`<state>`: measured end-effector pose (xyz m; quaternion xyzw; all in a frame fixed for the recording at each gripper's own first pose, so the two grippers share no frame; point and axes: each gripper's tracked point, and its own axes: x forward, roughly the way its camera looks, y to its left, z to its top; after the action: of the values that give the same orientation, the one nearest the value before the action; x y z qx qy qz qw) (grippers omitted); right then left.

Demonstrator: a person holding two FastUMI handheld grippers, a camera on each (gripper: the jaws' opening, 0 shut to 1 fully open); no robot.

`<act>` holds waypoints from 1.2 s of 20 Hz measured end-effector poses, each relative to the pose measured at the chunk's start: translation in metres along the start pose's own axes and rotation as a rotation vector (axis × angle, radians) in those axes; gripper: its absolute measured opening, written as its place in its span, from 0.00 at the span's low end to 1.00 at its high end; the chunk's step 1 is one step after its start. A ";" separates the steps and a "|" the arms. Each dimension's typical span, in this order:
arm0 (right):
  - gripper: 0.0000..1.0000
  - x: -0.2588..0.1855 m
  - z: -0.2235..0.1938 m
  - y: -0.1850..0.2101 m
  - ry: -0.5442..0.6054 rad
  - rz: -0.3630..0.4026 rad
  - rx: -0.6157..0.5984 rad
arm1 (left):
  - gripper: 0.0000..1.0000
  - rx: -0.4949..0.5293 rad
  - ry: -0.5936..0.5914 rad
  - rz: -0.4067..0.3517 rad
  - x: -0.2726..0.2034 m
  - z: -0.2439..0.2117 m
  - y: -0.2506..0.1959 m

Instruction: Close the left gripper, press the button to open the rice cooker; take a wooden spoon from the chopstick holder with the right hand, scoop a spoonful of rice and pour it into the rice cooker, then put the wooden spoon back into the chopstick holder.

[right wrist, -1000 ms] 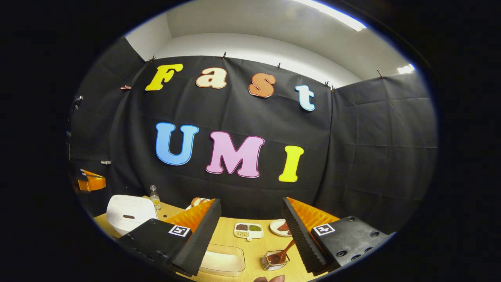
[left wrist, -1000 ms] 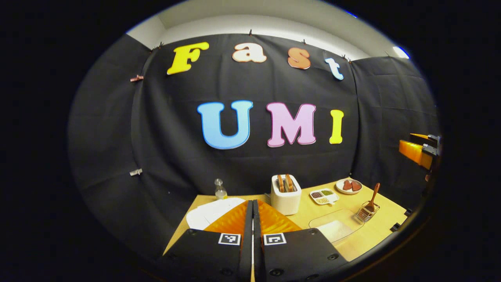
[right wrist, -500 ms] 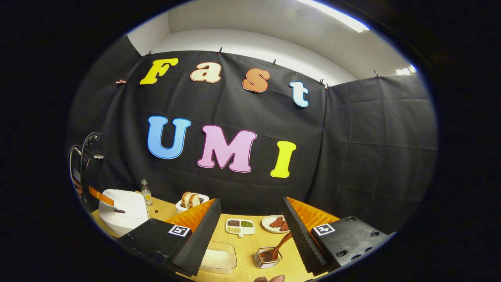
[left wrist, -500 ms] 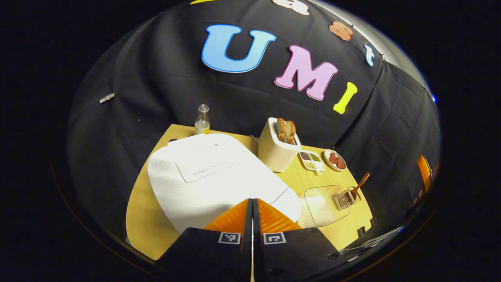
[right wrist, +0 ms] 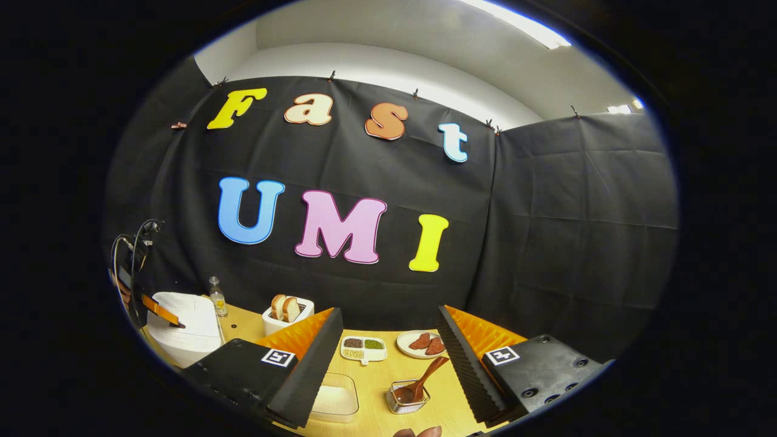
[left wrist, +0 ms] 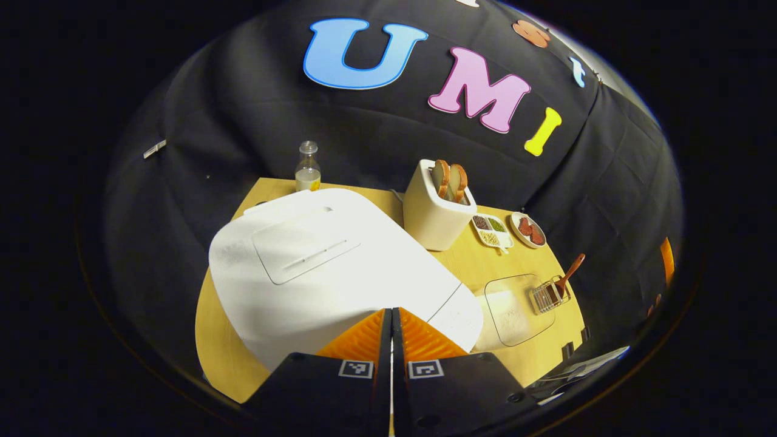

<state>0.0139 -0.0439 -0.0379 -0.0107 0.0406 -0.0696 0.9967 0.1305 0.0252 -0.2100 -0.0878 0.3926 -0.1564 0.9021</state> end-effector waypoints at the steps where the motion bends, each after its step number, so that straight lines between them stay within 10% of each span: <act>1: 0.98 0.001 0.000 0.000 0.000 0.000 0.002 | 0.07 -0.007 0.022 -0.002 0.001 -0.004 0.001; 10: 0.98 0.003 -0.001 0.007 0.003 0.012 0.002 | 0.08 -0.002 0.005 -0.010 -0.001 0.000 0.000; 15: 0.98 0.002 0.001 0.001 -0.007 0.001 0.007 | 0.08 0.086 -0.259 0.012 -0.038 0.054 -0.004; 20: 0.97 0.001 -0.014 -0.012 0.013 0.011 0.036 | 0.11 0.172 -0.639 0.231 -0.104 0.117 0.007; 24: 0.97 0.009 -0.033 -0.026 0.044 0.039 0.071 | 0.60 0.201 -0.738 0.270 -0.138 0.125 -0.022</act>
<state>0.0168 -0.0716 -0.0712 0.0268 0.0601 -0.0518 0.9965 0.1289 0.0572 -0.0254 0.0028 0.0333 -0.0320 0.9989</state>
